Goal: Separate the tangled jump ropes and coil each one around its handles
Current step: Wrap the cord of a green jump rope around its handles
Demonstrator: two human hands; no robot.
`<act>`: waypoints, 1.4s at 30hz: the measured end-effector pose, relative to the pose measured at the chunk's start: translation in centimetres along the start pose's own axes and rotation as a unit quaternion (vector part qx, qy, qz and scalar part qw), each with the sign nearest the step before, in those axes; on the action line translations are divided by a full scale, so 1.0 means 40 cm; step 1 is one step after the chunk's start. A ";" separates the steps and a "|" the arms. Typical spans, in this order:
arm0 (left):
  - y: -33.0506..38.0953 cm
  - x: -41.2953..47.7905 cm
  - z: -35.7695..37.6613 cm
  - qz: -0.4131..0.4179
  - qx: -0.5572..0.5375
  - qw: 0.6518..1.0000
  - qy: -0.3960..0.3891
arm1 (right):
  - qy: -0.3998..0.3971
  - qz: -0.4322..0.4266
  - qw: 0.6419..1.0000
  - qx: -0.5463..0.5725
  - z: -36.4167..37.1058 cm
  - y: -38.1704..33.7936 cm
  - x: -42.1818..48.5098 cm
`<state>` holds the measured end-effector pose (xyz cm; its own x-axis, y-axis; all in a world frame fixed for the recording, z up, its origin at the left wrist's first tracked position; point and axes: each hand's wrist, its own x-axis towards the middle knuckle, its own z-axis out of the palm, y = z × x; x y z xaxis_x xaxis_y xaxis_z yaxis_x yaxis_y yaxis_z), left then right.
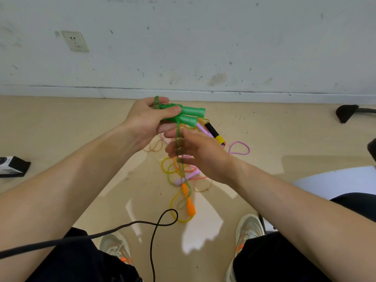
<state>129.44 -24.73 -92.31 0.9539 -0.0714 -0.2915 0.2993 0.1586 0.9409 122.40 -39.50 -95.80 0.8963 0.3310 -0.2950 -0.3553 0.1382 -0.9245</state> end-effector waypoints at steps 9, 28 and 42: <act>0.002 -0.023 -0.007 -0.042 0.030 0.991 -0.120 | 0.024 -0.092 0.977 -0.189 -0.080 -0.009 0.017; 0.003 -0.013 -0.030 0.084 0.417 0.883 -0.199 | 0.033 0.036 0.959 -0.280 -0.108 -0.075 0.025; -0.096 -0.010 0.021 0.061 0.140 0.986 0.074 | 0.194 -0.023 0.966 -0.170 0.024 0.040 0.023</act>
<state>127.91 -26.16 -95.65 0.9811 0.0795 -0.1764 0.1852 -0.1220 0.9751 122.41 -38.06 -97.33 0.9646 -0.0512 -0.2588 -0.2638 -0.1917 -0.9453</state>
